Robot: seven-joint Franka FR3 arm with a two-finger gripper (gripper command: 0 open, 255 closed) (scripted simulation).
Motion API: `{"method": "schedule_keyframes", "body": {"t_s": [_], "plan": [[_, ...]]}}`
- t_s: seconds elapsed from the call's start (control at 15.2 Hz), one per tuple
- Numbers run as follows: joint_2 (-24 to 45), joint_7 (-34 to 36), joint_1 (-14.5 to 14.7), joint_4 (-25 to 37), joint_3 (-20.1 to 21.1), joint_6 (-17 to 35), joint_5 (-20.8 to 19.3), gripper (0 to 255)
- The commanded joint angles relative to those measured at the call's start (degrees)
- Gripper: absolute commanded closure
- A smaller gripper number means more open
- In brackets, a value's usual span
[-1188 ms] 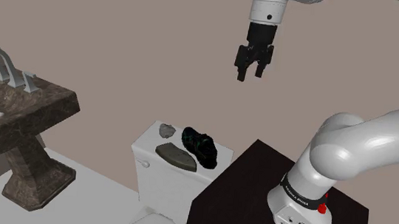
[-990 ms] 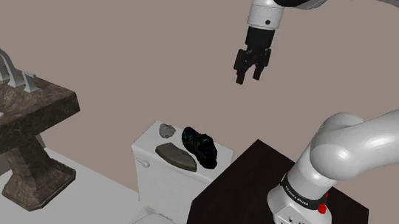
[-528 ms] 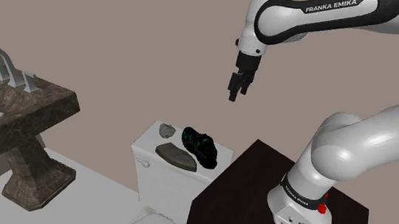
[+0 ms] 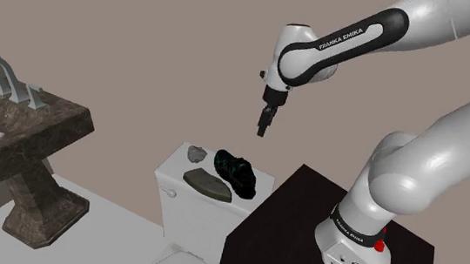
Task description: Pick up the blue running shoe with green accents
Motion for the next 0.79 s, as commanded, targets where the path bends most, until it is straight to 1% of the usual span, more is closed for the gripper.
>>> {"method": "schedule_keyframes", "body": {"t_s": [0.0, 0.2, 0.33, 0.53, 0.59, 0.73], "plan": [[5.1, -5.1, 1.5, 0.1, -1.8, 5.9, 1.1, 0], [12.7, -13.4, 4.2, 1.0, -4.3, 13.2, 4.6, 0], [18.1, -20.0, 6.2, 2.2, -5.6, 17.6, 8.6, 0], [26.5, -31.9, 8.3, 5.1, -6.0, 22.9, 17.6, 0], [29.3, -36.3, 8.5, 6.3, -5.6, 24.2, 21.1, 0], [34.8, -44.7, 7.6, 9.1, -3.2, 26.4, 27.8, 0]]}}
